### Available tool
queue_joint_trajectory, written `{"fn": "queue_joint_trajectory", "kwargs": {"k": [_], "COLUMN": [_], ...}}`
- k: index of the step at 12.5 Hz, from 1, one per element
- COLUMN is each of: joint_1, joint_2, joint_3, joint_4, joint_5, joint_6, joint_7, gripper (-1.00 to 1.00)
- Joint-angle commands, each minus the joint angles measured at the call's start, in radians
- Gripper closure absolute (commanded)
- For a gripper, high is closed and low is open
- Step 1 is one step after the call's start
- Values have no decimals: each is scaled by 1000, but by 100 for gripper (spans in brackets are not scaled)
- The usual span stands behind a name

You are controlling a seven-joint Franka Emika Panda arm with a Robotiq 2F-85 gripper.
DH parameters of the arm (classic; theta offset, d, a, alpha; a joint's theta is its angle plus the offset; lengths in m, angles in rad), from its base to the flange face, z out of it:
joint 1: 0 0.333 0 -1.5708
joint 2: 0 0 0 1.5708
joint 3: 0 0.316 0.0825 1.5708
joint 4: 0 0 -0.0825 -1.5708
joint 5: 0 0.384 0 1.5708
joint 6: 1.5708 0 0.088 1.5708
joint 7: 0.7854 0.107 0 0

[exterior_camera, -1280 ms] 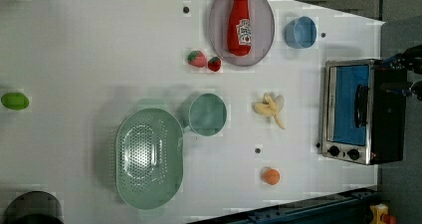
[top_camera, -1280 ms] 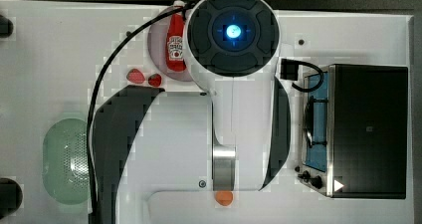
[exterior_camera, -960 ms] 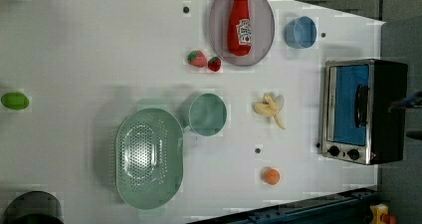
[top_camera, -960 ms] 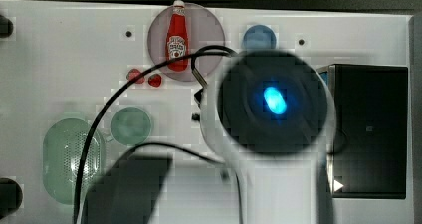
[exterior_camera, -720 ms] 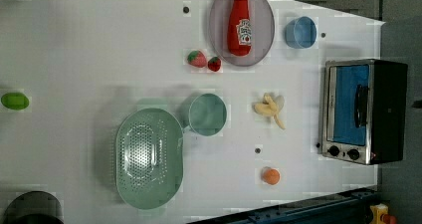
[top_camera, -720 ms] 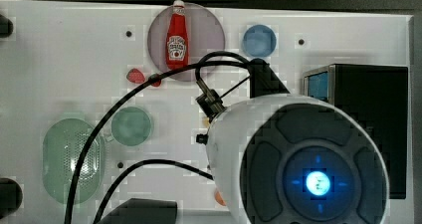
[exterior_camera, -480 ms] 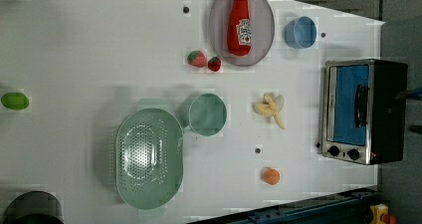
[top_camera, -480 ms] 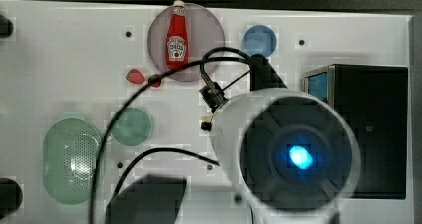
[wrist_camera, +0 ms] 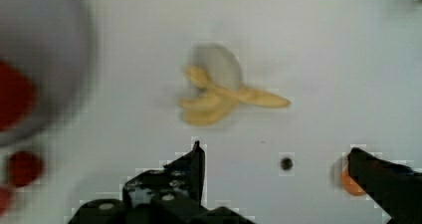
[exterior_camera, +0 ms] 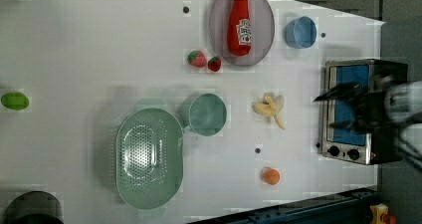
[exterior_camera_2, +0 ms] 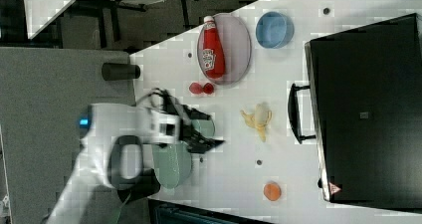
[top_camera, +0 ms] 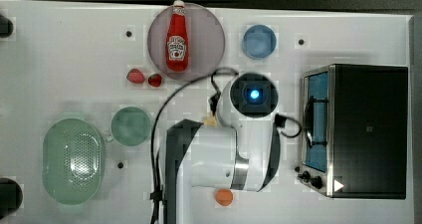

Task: Pick Banana and place it in mug.

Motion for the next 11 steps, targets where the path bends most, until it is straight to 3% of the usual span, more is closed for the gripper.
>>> {"fn": "queue_joint_trajectory", "kwargs": {"k": [1,5,11], "joint_1": [-2,-1,0], "joint_2": [0,119,317], "joint_3": [17,19,29], "joint_4": [-62,-157,-183], "joint_5": [-12,-12,-11], "joint_6": [153,369,616], "joint_7": [-32,-32,-32], "gripper": [-100,-100,-100]}}
